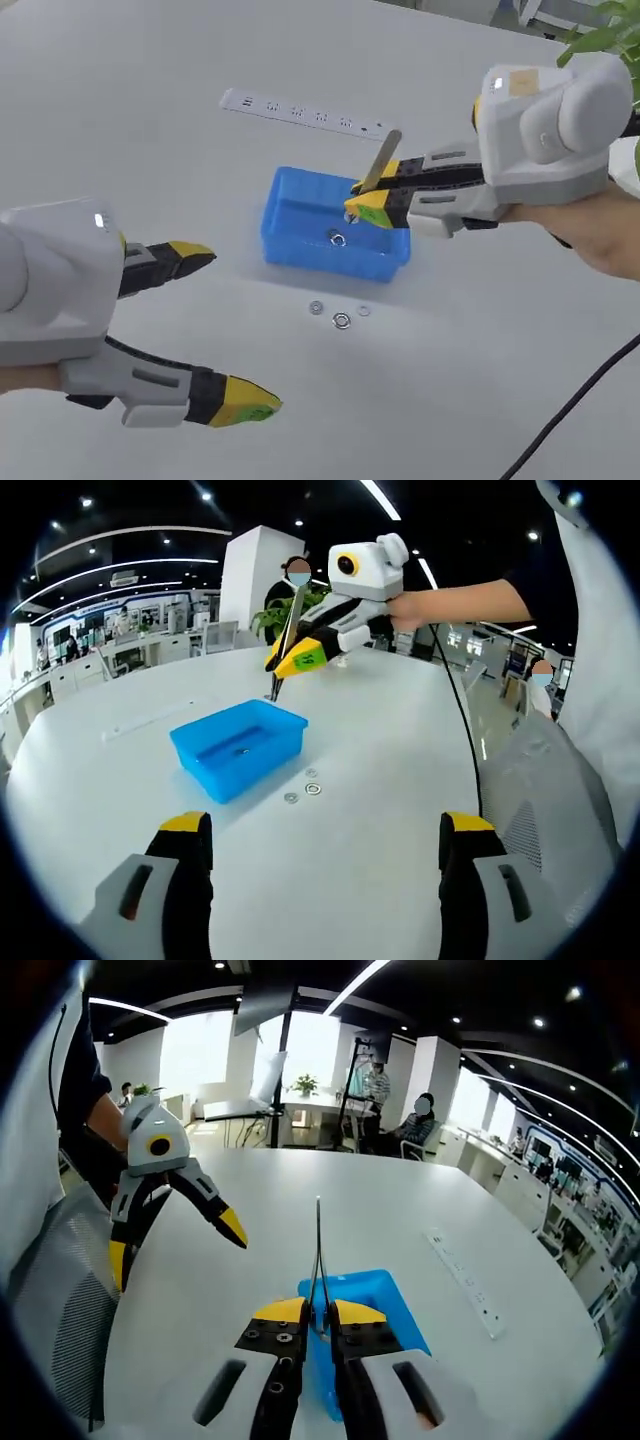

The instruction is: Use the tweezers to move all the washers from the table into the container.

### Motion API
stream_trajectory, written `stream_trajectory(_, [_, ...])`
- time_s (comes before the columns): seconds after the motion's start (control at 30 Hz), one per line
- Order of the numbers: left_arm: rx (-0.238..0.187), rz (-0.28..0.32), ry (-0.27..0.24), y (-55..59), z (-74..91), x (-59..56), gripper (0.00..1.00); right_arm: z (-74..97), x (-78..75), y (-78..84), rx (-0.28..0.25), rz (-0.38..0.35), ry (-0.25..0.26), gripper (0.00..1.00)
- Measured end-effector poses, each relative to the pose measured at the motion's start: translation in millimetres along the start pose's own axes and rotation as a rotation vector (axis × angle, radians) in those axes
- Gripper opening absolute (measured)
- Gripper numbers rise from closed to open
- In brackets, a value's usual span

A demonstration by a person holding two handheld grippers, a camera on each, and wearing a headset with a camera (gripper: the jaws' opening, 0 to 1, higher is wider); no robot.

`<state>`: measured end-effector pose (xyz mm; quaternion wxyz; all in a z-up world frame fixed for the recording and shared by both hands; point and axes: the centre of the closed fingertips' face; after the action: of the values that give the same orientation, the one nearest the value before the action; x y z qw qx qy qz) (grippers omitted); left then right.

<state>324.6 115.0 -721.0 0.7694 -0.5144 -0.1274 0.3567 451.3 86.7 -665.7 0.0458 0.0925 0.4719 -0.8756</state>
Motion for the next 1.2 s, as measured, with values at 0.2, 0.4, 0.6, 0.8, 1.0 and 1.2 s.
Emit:
stream_trajectory(0.2, [0.021,0.014,-0.02,10.9,7.4,5.9,0.99,-18.1,-21.1,14.5,0.019,-0.013,0.006,0.1])
stream_trajectory(0.4, [0.031,0.034,-0.028,15.0,8.6,7.8,0.99,-35.7,-35.8,37.9,0.056,-0.05,0.018,0.1])
stream_trajectory(0.6, [0.034,0.035,-0.019,17.8,1.4,0.9,0.99,-48.9,-37.2,55.4,0.087,-0.059,0.01,0.1])
stream_trajectory(0.8, [0.036,0.016,-0.047,19.3,-3.8,2.1,0.99,-55.9,-33.3,66.0,0.106,-0.061,0.0,0.1])
stream_trajectory(1.0, [0.056,0.0,-0.06,23.7,-6.9,4.8,0.99,-63.3,-31.5,76.3,0.111,-0.086,-0.009,0.1])
stream_trajectory(1.2, [0.008,0.025,-0.097,15.3,-2.9,12.8,0.99,-64.6,-27.5,82.7,0.123,-0.089,-0.017,0.1])
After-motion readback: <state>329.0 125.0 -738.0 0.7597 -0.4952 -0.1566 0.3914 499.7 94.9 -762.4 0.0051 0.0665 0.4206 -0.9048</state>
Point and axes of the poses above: the centre of the closed fingertips' face, and the gripper's own axes: z roughly backward along the fingers, x roughly to its left, y roughly out of its underside, and after that the axes turned 4 degrees about z, right-handed
